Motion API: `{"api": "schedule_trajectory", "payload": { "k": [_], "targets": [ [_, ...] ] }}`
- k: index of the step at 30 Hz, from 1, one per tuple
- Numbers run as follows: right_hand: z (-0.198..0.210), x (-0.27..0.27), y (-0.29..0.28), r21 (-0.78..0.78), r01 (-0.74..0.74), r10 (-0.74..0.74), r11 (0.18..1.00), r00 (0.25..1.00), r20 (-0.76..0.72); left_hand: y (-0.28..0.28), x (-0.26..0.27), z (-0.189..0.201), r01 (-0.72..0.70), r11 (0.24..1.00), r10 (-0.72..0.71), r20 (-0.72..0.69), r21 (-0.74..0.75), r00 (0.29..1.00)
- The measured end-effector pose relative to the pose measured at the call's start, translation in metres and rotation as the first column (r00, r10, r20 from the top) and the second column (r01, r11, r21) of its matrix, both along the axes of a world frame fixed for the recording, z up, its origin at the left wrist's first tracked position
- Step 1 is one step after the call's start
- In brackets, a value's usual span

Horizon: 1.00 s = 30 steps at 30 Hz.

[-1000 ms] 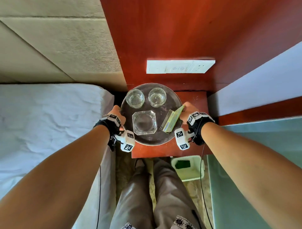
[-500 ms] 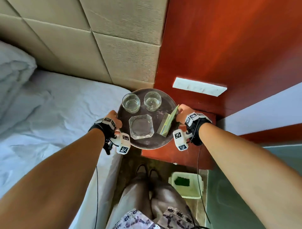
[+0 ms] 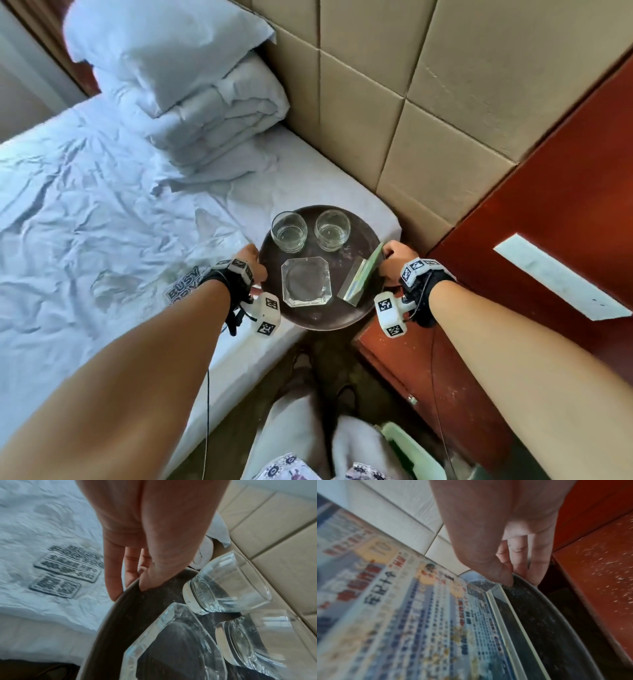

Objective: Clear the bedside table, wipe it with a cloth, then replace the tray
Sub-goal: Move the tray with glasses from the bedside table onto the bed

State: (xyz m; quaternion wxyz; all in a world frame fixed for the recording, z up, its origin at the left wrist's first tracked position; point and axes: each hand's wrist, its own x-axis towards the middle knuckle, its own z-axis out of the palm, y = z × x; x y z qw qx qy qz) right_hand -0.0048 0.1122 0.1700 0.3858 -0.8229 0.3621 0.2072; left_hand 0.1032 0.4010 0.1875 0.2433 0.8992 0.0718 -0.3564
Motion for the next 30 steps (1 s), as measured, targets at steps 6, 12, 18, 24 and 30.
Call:
{"api": "schedule_trajectory", "payload": {
  "k": [6, 12, 18, 24, 30],
  "targets": [
    [-0.011, 0.061, 0.074, 0.008, -0.217, 0.217, 0.976, 0.976, 0.015, 0.101, 0.001, 0.000, -0.172, 0.985, 0.172, 0.015, -0.010, 0.985],
    [-0.018, 0.117, 0.159, 0.073, -0.356, 0.352, 0.932, 0.934, 0.054, 0.192, 0.012, -0.034, -0.370, 0.924, 0.369, -0.030, -0.093, 0.929],
    [-0.045, 0.174, 0.240, 0.025, -0.432, 0.432, 0.902, 0.902, 0.004, 0.269, 0.037, -0.077, -0.504, 0.860, 0.494, -0.112, -0.085, 0.862],
    [-0.100, 0.217, 0.303, -0.026, -0.525, 0.519, 0.851, 0.848, -0.107, 0.336, 0.059, -0.156, -0.547, 0.837, 0.537, -0.168, -0.018, 0.827],
    [-0.149, 0.240, 0.341, -0.055, -0.584, 0.566, 0.810, 0.803, -0.184, 0.358, 0.064, -0.189, -0.598, 0.802, 0.580, -0.243, 0.003, 0.777]
  ]
}}
